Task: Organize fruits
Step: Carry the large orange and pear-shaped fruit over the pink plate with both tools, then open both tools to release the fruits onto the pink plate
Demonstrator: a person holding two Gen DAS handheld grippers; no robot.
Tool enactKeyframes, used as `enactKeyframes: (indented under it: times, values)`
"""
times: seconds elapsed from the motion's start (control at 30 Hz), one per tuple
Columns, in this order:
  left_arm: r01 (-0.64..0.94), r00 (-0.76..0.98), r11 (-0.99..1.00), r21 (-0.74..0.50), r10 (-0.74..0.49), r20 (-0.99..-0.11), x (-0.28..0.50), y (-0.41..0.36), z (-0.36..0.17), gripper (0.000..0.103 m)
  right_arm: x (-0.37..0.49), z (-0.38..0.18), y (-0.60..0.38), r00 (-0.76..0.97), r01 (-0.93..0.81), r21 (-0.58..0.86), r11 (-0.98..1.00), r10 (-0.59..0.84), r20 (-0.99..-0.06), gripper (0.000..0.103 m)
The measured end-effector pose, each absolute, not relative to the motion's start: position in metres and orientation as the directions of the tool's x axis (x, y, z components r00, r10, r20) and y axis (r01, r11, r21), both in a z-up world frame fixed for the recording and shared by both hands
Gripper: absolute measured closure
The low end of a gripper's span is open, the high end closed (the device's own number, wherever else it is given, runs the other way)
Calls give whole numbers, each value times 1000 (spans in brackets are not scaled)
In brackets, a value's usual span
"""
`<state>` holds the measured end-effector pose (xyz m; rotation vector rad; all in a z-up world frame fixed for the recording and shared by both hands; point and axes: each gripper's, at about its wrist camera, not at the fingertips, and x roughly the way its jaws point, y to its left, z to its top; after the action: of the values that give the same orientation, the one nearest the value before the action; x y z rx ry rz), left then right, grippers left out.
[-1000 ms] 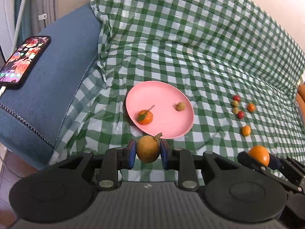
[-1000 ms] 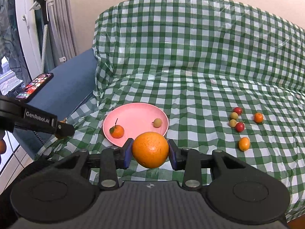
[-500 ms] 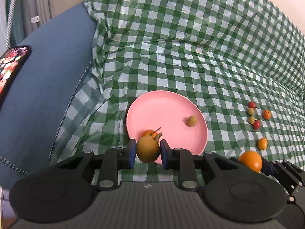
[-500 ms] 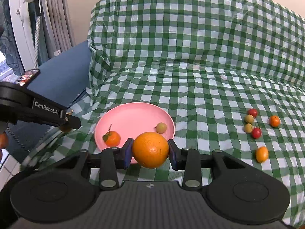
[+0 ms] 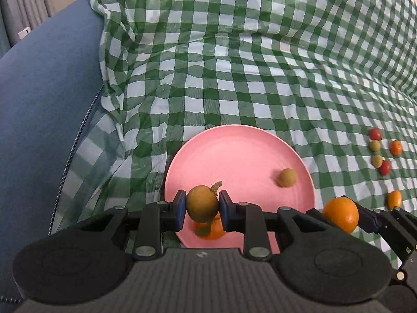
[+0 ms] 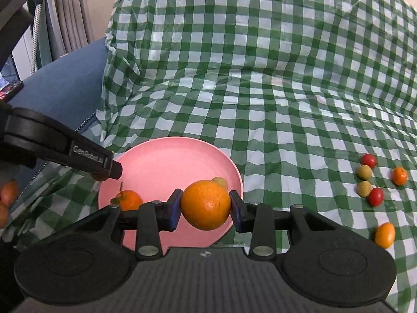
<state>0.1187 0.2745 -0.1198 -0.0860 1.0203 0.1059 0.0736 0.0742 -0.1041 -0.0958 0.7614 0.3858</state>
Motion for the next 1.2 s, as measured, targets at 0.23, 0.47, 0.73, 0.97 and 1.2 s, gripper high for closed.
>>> enactKeyframes:
  times: [0.23, 0.47, 0.73, 0.97, 1.2]
  values:
    - [-121, 507, 993, -9, 54, -860, 139, 272, -134, 73, 92, -122, 80, 644, -390, 41, 920, 304, -702, 63]
    - [-123, 484, 992, -1, 59, -873, 147, 276, -148, 73, 99, -134, 83, 625, -390, 49, 920, 303, -720, 63]
    - [-120, 462, 993, -1, 55, -885, 151, 278, -162, 73, 103, -140, 86, 598, -403, 55, 914, 308, -740, 63]
    - [-113, 448, 994, 4, 54, -892, 153, 275, -171, 73, 104, -146, 86, 586, -409, 51, 911, 305, -750, 63]
    - [-109, 445, 994, 8, 56, -894, 154, 275, -176, 73, 106, -147, 87, 585, -403, 47, 914, 297, -755, 63]
